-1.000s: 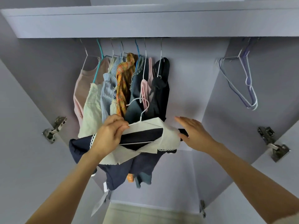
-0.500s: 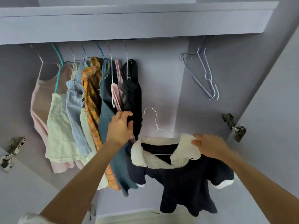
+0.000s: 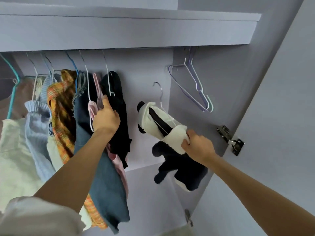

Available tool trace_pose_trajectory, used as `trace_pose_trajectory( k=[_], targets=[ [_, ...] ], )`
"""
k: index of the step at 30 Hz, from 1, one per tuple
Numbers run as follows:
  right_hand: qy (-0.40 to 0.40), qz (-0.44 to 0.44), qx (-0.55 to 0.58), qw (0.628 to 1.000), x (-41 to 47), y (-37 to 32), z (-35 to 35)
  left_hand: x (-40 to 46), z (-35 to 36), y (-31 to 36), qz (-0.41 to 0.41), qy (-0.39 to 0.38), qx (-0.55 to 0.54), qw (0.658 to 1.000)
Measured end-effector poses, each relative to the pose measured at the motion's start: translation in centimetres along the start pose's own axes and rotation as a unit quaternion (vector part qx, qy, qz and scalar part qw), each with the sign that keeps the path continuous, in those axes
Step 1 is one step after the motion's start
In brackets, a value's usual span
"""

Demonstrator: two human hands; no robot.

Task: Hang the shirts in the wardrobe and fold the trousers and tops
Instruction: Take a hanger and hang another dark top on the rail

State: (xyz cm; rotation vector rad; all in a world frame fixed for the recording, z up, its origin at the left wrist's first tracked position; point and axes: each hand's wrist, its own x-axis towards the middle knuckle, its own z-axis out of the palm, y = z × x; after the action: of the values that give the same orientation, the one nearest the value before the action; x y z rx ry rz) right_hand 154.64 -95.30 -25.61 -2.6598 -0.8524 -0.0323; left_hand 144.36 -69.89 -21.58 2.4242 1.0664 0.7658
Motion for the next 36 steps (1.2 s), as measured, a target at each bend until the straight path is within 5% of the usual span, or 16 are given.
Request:
trace_pose_trajectory(
  k=[6,15,25,32,36],
  targets=[
    [0.112,-0.055,0.088,0.988,3.8,-6.6,1.0,0.4,0.5,-1.5,0.031,0.062,-0.005,0.998],
    [0.209,-0.087,0.122,0.966,10.1,-15.8,0.6,0.8,-0.5,-3.1,0.032,0.024,0.037,0.999],
    [0.108,-0.061,0.164,0.979,9.6,-18.1,2.5,-1.5,-0.4,-2.4,0.044,-0.051,0.013,0.998],
    [0.187,-0.203,0.133,0.952,2.3,-14.5,4.6,-6.8,-0.7,-3.2,0.075,-0.043,-0.012,0.996],
    [0.134,-0.254,0.182,0.941,-2.5,-12.7,6.2,-11.9,-1.8,-4.4,0.038,-0.030,0.018,0.999]
  ],
)
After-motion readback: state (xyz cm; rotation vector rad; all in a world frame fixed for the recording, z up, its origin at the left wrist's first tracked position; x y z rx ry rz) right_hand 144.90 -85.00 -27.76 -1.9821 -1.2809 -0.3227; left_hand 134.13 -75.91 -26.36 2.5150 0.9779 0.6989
